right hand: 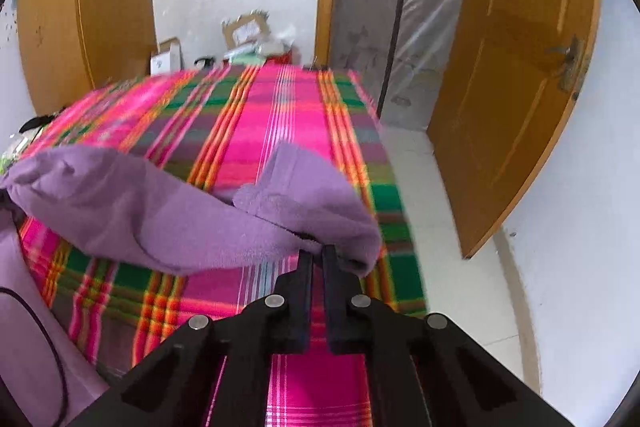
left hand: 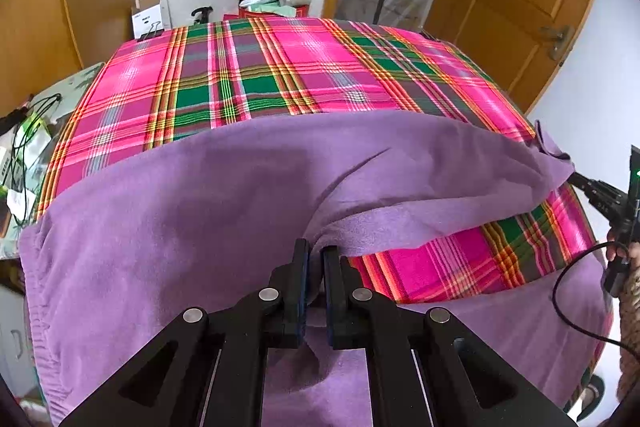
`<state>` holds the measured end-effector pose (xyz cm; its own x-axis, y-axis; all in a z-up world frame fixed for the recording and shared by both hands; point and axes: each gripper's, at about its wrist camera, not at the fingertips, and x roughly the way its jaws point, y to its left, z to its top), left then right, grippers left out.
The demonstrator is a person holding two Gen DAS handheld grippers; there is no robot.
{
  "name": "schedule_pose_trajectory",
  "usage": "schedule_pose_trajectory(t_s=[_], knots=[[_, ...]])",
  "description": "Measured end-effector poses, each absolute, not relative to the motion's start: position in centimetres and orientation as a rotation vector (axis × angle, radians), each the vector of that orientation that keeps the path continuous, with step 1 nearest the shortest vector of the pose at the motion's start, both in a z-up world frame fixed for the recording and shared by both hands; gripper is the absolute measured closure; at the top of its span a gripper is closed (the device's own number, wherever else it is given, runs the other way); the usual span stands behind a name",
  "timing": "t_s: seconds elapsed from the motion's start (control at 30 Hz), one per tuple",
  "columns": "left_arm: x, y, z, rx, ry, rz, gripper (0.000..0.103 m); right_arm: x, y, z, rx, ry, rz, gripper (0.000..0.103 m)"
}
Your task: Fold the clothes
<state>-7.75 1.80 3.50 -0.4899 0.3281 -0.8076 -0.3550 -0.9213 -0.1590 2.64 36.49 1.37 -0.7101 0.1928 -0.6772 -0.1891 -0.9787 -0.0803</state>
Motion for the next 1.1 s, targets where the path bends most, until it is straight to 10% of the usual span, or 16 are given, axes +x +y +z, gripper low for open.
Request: schedule_pose_trajectory(t_s=[0.4, 1.1], knots=[[-7.4, 2.1, 4.3, -1.256, 0.001, 2.397, 0.096, -1.0, 36.8, 7.6, -0.854, -0.076, 2.667, 0.100], [-7.3, 3.2, 3.5, -1.285, 0.052, 2.377, 0.097, 1.3, 43.9, 1.2, -1.018, 0.623, 2.552, 0.071]])
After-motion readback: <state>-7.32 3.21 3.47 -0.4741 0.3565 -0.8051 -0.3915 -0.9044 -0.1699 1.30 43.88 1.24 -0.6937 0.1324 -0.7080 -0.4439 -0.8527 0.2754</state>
